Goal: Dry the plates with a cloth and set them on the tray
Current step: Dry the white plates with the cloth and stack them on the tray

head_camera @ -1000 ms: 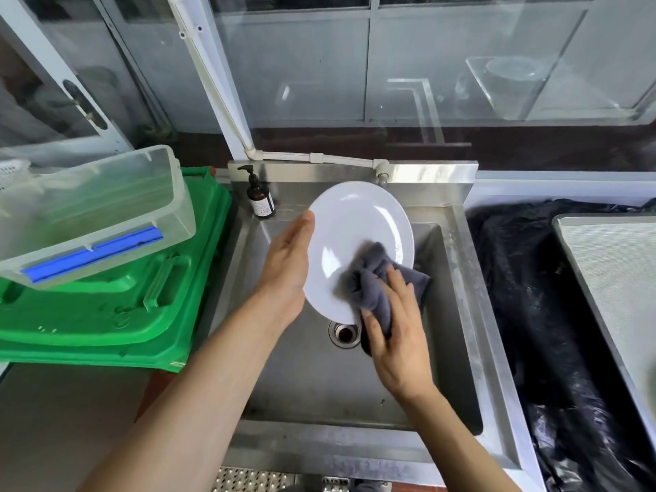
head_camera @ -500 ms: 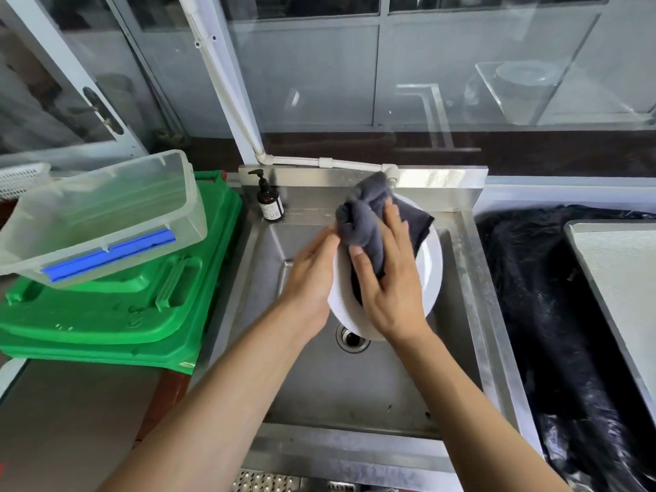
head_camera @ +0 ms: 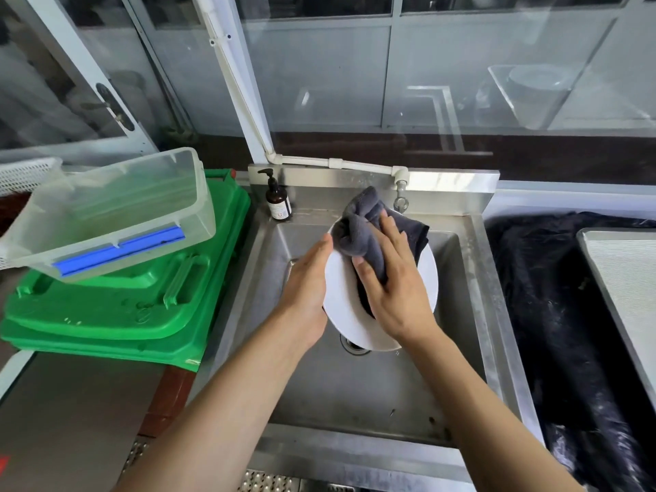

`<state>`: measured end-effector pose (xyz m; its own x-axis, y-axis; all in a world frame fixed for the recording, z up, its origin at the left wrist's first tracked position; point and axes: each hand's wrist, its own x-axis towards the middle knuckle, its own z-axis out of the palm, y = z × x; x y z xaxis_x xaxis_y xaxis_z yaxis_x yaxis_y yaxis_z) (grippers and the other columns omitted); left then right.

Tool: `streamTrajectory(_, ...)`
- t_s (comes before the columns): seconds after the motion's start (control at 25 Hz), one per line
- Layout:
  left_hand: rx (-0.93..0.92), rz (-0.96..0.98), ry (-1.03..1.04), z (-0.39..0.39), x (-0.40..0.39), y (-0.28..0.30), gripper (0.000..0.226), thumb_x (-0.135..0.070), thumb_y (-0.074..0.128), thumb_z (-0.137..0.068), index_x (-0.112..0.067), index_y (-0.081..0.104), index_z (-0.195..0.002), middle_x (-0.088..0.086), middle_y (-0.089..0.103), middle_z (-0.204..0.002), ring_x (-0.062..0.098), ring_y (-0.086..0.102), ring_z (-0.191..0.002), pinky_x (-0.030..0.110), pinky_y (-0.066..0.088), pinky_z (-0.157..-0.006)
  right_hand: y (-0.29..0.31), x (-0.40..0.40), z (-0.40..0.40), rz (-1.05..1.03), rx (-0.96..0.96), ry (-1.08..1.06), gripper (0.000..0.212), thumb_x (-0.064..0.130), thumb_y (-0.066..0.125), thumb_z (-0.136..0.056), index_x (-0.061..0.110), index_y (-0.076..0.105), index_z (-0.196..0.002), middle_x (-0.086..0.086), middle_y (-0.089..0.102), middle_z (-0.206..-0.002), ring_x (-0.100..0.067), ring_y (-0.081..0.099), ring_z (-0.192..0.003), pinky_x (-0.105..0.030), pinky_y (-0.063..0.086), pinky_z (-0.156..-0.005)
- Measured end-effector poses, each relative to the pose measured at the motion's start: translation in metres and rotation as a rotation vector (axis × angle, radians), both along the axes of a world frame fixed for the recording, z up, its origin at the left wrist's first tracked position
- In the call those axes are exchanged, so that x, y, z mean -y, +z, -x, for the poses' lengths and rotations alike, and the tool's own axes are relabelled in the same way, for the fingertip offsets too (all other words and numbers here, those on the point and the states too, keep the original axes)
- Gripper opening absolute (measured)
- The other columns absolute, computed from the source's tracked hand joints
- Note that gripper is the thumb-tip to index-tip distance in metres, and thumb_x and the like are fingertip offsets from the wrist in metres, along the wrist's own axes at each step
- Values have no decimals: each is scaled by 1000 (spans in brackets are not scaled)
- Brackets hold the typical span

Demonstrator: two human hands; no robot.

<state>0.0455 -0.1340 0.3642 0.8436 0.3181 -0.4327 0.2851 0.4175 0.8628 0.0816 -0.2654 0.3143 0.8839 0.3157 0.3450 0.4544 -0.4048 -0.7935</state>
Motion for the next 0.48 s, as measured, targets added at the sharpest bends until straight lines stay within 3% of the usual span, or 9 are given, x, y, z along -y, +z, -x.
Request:
streamTrajectory(0.08, -31, 49, 26, -5, -5, 1, 37, -41, 56, -100, -11, 72, -113, 10, 75, -109, 26, 70, -107, 42, 52, -100, -5, -2, 11, 23, 58, 102, 51, 27, 55, -105, 18, 42, -155, 2, 28, -167, -12, 16, -157, -45, 13, -128)
streamTrajectory(0.2, -24, 93, -4, -5, -16, 2, 43, -43, 55, -99, -11, 67, -73, 7, 70, -76, 24, 66, -82, 35, 52, -82, -18, 2, 41, 115, 139, 273, 53, 35, 52, -106, 18, 42, -155, 5, 30, -166, -14, 17, -157, -42, 9, -129)
streamTrajectory(0.24, -15, 80, -1, -4, -17, 2, 42, -42, 55, -100, -11, 68, -74, 8, 71, -78, 24, 66, -86, 36, 51, -86, -16, 2, 37, 115, 138, 254, 53, 34, 52, -106, 18, 42, -155, 5, 30, -166, -13, 17, -157, -43, 10, -129)
streamTrajectory(0.36, 13, 8, 13, 1, -11, -2, 36, -39, 52, -102, -13, 71, -117, 11, 74, -114, 25, 68, -113, 44, 47, -106, 1, -7, 10, 60, 35, 58, 52, 27, 54, -106, 16, 42, -155, 5, 29, -166, -10, 14, -157, -48, 15, -127)
streamTrajectory(0.4, 23, -1, 16, 1, -8, -1, 36, -39, 50, -103, -15, 70, -120, 10, 73, -117, 25, 67, -114, 45, 47, -107, 5, -9, 5, 32, 3, 14, 52, 26, 55, -106, 17, 42, -155, 5, 29, -166, -10, 14, -157, -49, 16, -126)
streamTrajectory(0.48, 11, -10, 78, -4, -8, 3, 29, -40, 54, -101, -18, 73, -106, 9, 75, -112, 25, 69, -110, 44, 49, -104, 5, -12, 13, 15, 34, 17, 51, 27, 55, -106, 16, 43, -155, 2, 33, -165, -12, 18, -156, -51, 18, -126)
